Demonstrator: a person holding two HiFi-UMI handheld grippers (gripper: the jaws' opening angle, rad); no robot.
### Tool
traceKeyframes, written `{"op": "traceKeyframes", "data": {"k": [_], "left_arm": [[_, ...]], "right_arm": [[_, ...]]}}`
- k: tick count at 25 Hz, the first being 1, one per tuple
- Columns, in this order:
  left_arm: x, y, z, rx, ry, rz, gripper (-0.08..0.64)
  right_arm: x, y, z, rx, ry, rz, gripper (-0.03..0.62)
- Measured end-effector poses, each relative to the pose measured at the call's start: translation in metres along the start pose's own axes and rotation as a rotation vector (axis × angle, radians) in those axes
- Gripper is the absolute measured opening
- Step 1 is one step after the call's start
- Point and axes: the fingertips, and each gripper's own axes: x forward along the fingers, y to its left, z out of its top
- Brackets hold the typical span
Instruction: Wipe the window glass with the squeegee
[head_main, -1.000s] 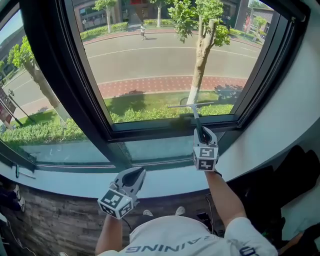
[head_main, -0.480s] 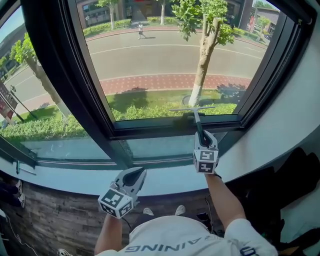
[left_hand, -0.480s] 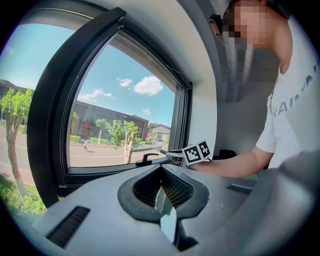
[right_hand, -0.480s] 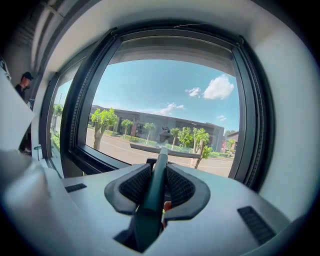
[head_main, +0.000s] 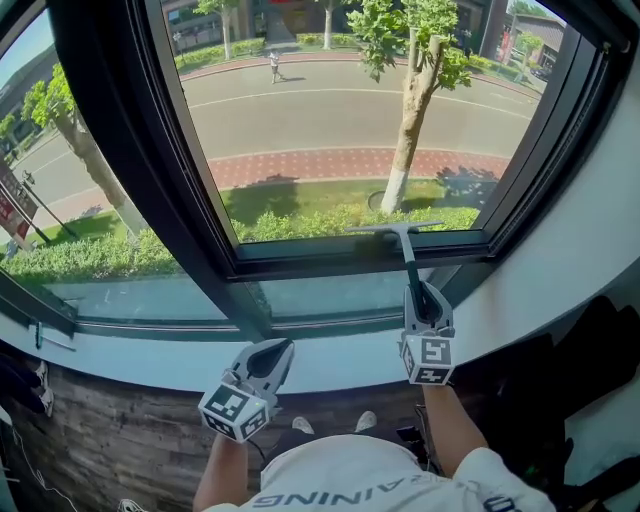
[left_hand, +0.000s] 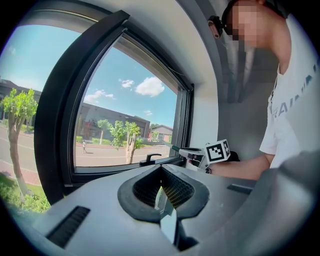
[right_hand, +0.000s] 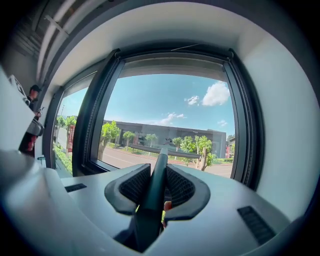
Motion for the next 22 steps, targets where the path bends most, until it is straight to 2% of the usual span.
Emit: {"op": "traceKeyframes", "data": {"k": [11, 16, 22], "left_arm": [[-0.056, 0.041, 0.011, 0.033, -0.029, -0.006, 0.014], [-0.064, 0.044, 0.015, 0.034, -0.052, -0.008, 0.014], [-0.052, 0.030, 0.018, 0.036, -0.060, -0.012, 0.014]], "right_arm": [[-0.062, 0.049, 0.050, 0.112, -0.092, -0.031, 0.098], [-0.073, 0.063, 0.083, 0.077, -0.163, -0.001, 0.098], [-0.078, 0.050, 0.107, 0.054, -0.233, 0.022, 0.098]]}}
